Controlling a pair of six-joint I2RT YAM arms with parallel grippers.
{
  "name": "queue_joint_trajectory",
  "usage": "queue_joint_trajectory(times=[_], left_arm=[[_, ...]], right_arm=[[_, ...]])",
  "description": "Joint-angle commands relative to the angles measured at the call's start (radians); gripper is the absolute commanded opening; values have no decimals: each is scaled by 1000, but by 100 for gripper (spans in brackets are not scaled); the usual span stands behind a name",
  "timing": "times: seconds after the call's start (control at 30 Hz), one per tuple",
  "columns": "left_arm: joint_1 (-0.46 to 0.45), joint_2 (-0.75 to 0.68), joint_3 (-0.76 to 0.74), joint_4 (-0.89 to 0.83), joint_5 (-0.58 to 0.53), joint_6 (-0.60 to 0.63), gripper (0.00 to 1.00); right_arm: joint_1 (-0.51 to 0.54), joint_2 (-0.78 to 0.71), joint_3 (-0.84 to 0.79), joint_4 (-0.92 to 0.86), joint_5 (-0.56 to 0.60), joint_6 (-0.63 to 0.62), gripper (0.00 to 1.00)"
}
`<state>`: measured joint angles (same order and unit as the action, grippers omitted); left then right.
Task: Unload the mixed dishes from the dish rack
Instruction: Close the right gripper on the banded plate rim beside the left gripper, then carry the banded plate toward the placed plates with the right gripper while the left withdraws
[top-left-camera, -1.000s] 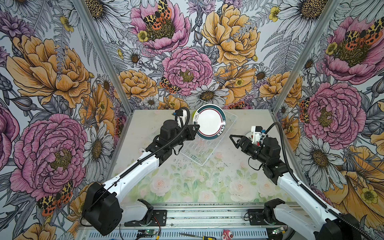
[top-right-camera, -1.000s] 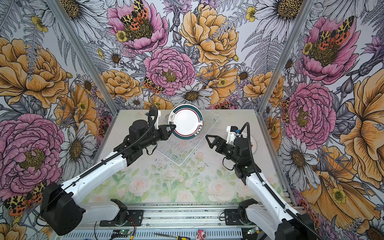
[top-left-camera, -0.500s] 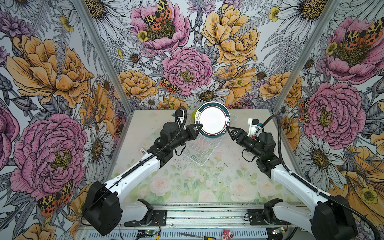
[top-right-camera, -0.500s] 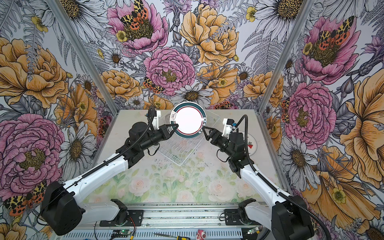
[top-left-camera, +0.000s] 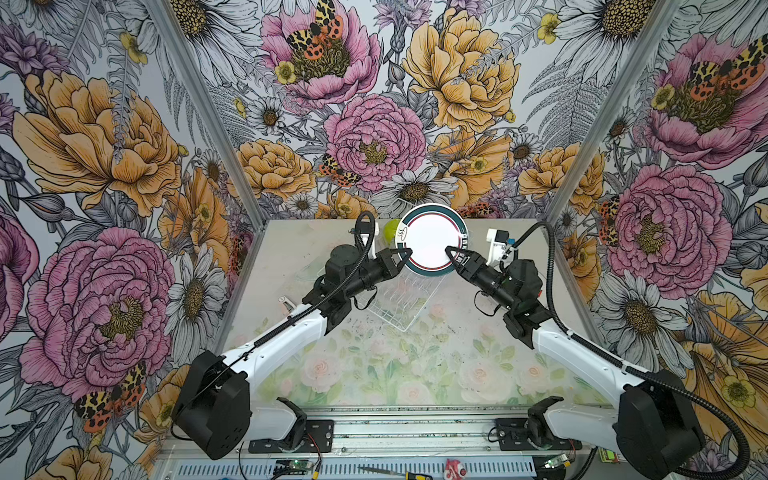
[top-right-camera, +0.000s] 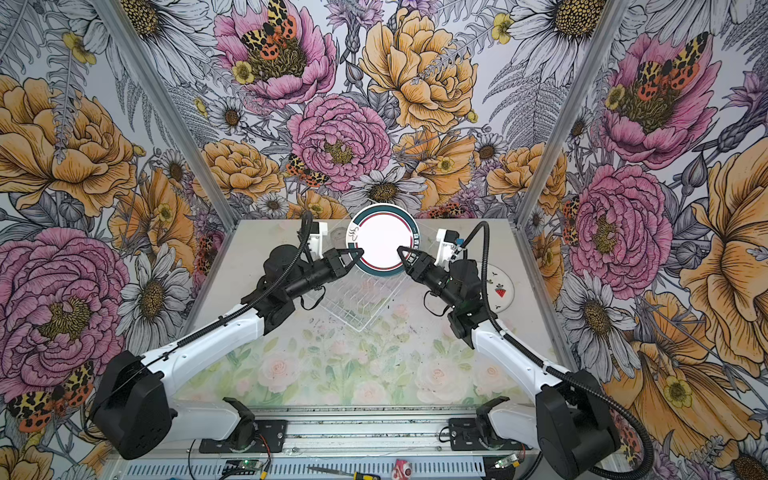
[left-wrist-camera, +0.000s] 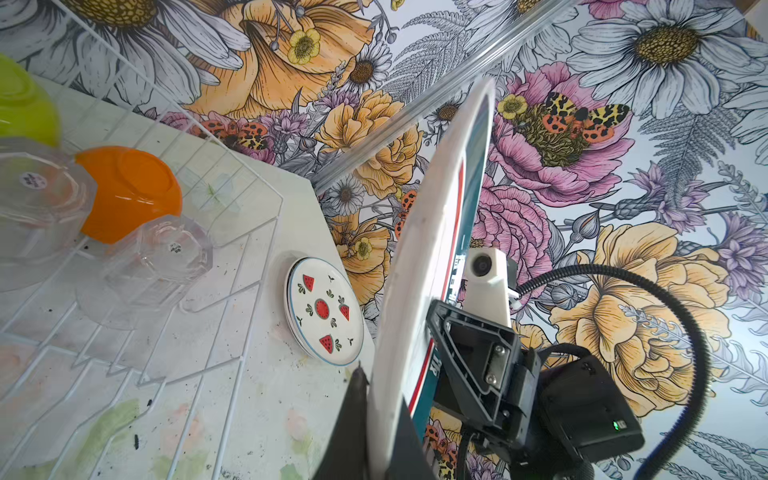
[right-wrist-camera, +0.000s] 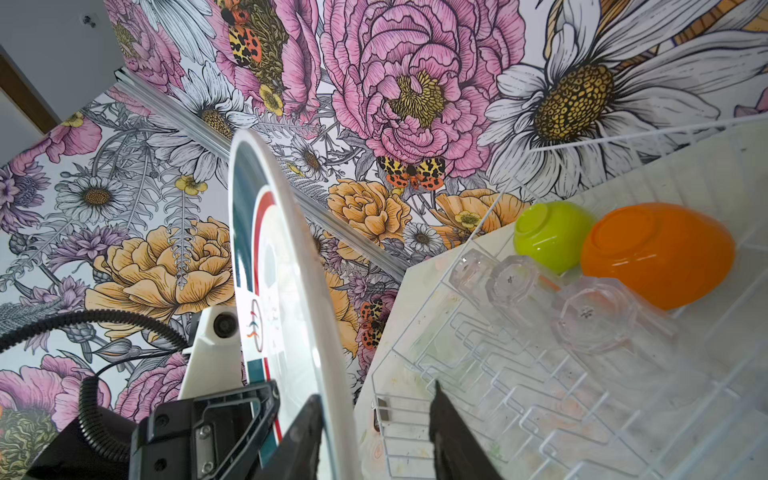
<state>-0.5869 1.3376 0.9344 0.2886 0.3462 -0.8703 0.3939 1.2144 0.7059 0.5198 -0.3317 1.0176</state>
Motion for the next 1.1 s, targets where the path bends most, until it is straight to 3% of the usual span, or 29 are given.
queue_joint_trajectory(times=[0.0, 0.23, 0.33, 0.4, 0.53, 0.6, 0.73, 1.07], left_arm=[[-13, -4, 3, 83, 72, -15, 0], [-16, 2, 5, 53, 58, 11, 0], [-16, 0, 10, 20, 47, 29, 0], [-18, -5, 8, 7, 41, 38, 12], [-21, -29, -12, -5, 4, 60, 58], [-21, -36, -21, -9, -13, 71, 75], [-20, -44, -22, -23, -33, 97, 98], [-21, -68, -41, -61, -63, 137, 99]], right_arm=[[8, 9, 28, 43, 27, 7, 30], [11, 4, 23, 21, 51, 32, 2], [10, -3, 15, 20, 57, 39, 0], [10, -5, 10, 23, 65, 43, 0], [9, 0, 5, 32, 84, 66, 0], [8, 4, 3, 48, 86, 76, 0], [7, 10, 9, 46, 89, 83, 0], [0, -8, -5, 29, 107, 81, 0]])
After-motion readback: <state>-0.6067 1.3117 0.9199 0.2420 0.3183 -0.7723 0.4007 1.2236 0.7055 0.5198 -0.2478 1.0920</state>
